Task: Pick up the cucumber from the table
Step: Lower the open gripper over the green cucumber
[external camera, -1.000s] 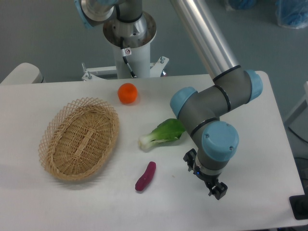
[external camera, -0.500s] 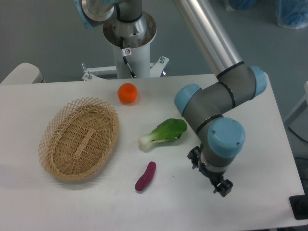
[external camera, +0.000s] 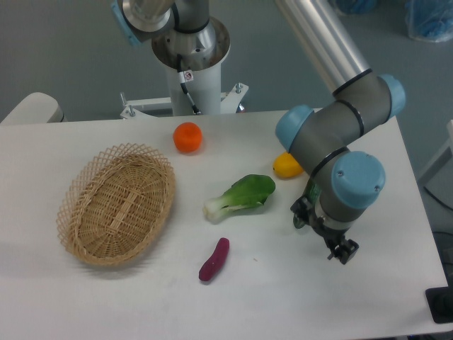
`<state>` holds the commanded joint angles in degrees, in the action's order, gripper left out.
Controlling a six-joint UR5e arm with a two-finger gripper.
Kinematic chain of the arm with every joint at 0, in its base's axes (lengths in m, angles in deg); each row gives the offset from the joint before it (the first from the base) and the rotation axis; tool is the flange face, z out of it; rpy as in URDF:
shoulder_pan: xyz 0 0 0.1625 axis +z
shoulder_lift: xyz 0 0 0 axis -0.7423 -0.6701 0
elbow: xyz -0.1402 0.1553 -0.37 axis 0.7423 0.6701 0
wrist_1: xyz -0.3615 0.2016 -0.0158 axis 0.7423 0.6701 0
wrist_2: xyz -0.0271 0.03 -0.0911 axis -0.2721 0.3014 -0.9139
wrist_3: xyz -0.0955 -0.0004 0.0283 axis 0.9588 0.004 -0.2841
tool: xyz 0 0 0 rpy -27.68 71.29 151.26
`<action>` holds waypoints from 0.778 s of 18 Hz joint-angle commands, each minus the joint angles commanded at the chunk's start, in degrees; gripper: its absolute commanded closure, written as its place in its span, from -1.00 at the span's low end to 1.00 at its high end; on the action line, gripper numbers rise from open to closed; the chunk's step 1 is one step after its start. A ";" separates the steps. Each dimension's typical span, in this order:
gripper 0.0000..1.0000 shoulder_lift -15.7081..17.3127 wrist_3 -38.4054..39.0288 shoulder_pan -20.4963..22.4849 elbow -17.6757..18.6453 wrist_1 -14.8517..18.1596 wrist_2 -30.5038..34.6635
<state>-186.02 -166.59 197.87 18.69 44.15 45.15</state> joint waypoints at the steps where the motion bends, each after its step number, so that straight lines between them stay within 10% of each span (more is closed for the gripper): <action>1: -1.00 0.09 -0.08 0.00 0.96 -0.52 0.00; 14: -1.00 1.67 -0.44 1.84 8.79 -5.53 0.09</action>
<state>-184.35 -167.03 199.71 27.47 38.61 45.24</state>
